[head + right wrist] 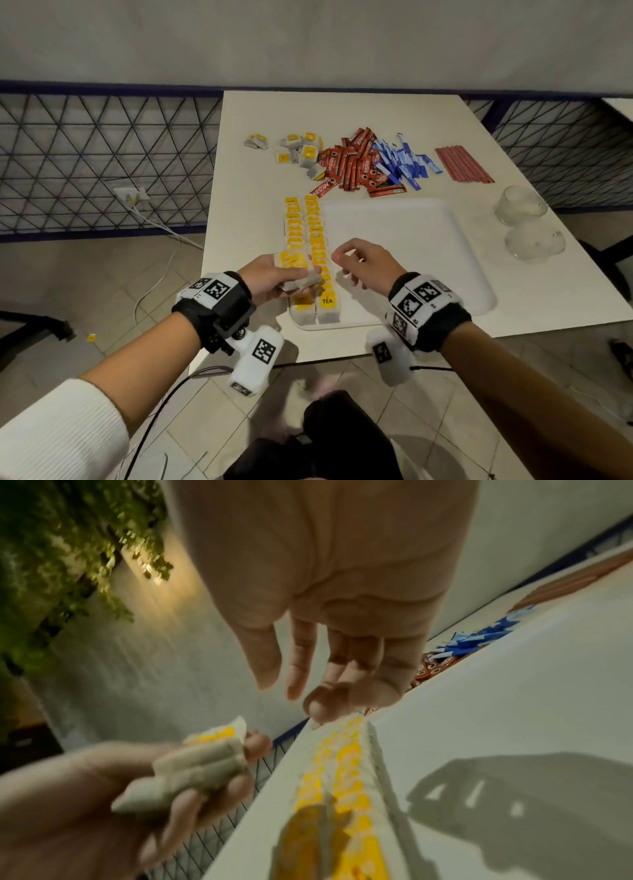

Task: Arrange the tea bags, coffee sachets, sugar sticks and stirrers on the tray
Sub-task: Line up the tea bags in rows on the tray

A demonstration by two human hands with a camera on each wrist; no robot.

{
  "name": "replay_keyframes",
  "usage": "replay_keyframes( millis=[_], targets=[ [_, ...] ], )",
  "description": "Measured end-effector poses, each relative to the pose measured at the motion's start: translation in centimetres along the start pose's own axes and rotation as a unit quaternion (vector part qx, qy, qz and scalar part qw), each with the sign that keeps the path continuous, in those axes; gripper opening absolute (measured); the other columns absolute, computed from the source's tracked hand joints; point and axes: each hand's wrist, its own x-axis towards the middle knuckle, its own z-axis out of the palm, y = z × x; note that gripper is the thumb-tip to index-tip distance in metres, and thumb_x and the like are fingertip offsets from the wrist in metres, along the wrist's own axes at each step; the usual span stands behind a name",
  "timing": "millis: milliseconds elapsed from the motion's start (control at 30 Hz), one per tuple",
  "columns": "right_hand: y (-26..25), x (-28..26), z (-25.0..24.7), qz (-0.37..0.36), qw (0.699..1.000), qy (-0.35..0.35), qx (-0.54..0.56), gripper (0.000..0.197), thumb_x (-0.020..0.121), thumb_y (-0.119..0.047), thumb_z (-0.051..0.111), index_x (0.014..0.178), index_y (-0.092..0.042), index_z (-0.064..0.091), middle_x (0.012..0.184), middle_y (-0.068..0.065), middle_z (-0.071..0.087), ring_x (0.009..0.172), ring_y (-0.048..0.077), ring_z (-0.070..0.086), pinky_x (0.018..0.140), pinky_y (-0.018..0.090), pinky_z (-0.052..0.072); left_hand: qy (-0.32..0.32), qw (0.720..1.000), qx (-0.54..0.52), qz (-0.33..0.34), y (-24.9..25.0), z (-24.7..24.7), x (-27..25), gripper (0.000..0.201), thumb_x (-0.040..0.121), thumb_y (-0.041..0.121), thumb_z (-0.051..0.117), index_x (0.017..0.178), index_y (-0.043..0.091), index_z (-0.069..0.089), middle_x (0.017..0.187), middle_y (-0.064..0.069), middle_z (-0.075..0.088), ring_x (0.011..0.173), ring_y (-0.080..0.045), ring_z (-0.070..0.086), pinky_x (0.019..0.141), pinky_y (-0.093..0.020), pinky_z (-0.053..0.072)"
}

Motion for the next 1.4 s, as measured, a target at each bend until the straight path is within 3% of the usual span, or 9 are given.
replay_keyframes(
  millis=[167, 333, 467, 633, 767, 833, 967, 1267, 1400],
  targets=[
    [-1.4, 1.9, -0.6, -0.016, 0.998, -0.045, 0.039, 0.016, 0.089, -0.027, 0.059, 0.102, -0.016, 0.061, 0.073, 0.001, 0.055, 0.056, 0.011, 0.052, 0.047, 0.017, 0.040, 0.015, 0.999, 0.047, 0.022, 1.1, 1.0, 0.8, 0.018, 0.087, -0.006, 0.054, 0.097, 0.006, 0.060, 0.069, 0.001, 0.072, 0.056, -0.008, 0.066, 0.051, -0.019, 0.054],
    [-1.8, 4.8, -2.0, -0.037, 0.994, -0.073, 0.071, 0.009, 0.091, -0.023, 0.056, 0.095, -0.015, 0.059, 0.072, -0.001, 0.055, 0.057, 0.010, 0.051, 0.046, 0.012, 0.039, 0.068, 0.994, 0.081, 0.021, 2.6, 1.5, 3.2, 0.008, 0.083, -0.002, 0.062, 0.085, 0.006, 0.064, 0.068, -0.003, 0.070, 0.055, -0.011, 0.065, 0.054, -0.019, 0.056],
    [-1.7, 7.4, -3.6, -0.036, 0.988, -0.094, 0.116, 0.007, 0.089, -0.022, 0.059, 0.089, -0.016, 0.060, 0.072, -0.001, 0.057, 0.059, 0.010, 0.051, 0.051, 0.017, 0.041, 0.117, 0.987, 0.108, 0.016, 3.8, 2.0, 5.9, 0.008, 0.082, 0.004, 0.066, 0.088, 0.007, 0.066, 0.078, -0.008, 0.068, 0.055, -0.012, 0.063, 0.055, -0.019, 0.055],
    [-0.3, 11.0, -5.4, -0.055, 0.988, -0.126, 0.073, 0.017, 0.085, -0.009, 0.065, 0.075, -0.020, 0.056, 0.069, -0.005, 0.054, 0.046, -0.006, 0.050, 0.050, 0.009, 0.039, 0.114, 0.987, 0.115, 0.013, 4.7, 3.3, 8.5, 0.009, 0.083, 0.003, 0.065, 0.088, 0.011, 0.065, 0.078, -0.006, 0.066, 0.057, -0.009, 0.063, 0.050, -0.017, 0.053],
    [1.0, 13.6, -6.6, -0.010, 0.989, -0.127, 0.079, 0.020, 0.087, -0.007, 0.060, 0.073, -0.018, 0.051, 0.065, -0.001, 0.054, 0.044, -0.004, 0.051, 0.047, 0.013, 0.038, 0.142, 0.982, 0.126, -0.005, 4.6, 3.4, 9.8, 0.007, 0.086, 0.017, 0.064, 0.086, 0.010, 0.063, 0.066, -0.002, 0.065, 0.049, -0.010, 0.059, 0.044, -0.018, 0.047],
    [1.7, 14.9, -6.8, 0.014, 0.989, -0.135, 0.066, 0.022, 0.089, -0.007, 0.057, 0.073, -0.018, 0.047, 0.065, 0.002, 0.053, 0.051, 0.005, 0.052, 0.047, 0.018, 0.039, 0.160, 0.976, 0.147, -0.014, 4.6, 3.1, 10.1, 0.012, 0.086, 0.021, 0.065, 0.082, 0.010, 0.063, 0.061, -0.004, 0.063, 0.045, -0.014, 0.054, 0.042, -0.020, 0.044],
    [2.8, 17.0, -6.6, 0.067, 0.988, -0.133, 0.041, 0.020, 0.091, -0.010, 0.054, 0.074, -0.018, 0.046, 0.063, 0.006, 0.053, 0.056, 0.018, 0.047, 0.052, 0.027, 0.039, 0.197, 0.976, 0.093, 0.003, 5.0, 2.2, 10.3, 0.012, 0.089, 0.016, 0.060, 0.080, 0.008, 0.058, 0.070, -0.013, 0.057, 0.050, -0.021, 0.050, 0.040, -0.020, 0.042],
    [3.3, 19.4, -4.8, 0.139, 0.988, -0.065, 0.024, 0.019, 0.088, -0.015, 0.057, 0.072, -0.021, 0.048, 0.059, 0.006, 0.054, 0.054, 0.018, 0.050, 0.059, 0.030, 0.047, 0.191, 0.977, 0.091, -0.001, 6.8, 0.5, 11.2, 0.015, 0.091, 0.009, 0.053, 0.078, 0.006, 0.057, 0.065, -0.010, 0.054, 0.046, -0.018, 0.051, 0.045, -0.021, 0.050],
    [3.0, 19.6, -4.2, 0.145, 0.984, -0.075, 0.066, 0.012, 0.088, -0.012, 0.060, 0.078, -0.013, 0.055, 0.060, 0.004, 0.053, 0.054, 0.015, 0.049, 0.053, 0.022, 0.046, 0.178, 0.980, 0.091, -0.011, 7.3, -0.7, 12.1, 0.009, 0.092, 0.009, 0.052, 0.086, 0.007, 0.058, 0.060, -0.002, 0.059, 0.043, -0.013, 0.054, 0.050, -0.024, 0.053]
  ],
)
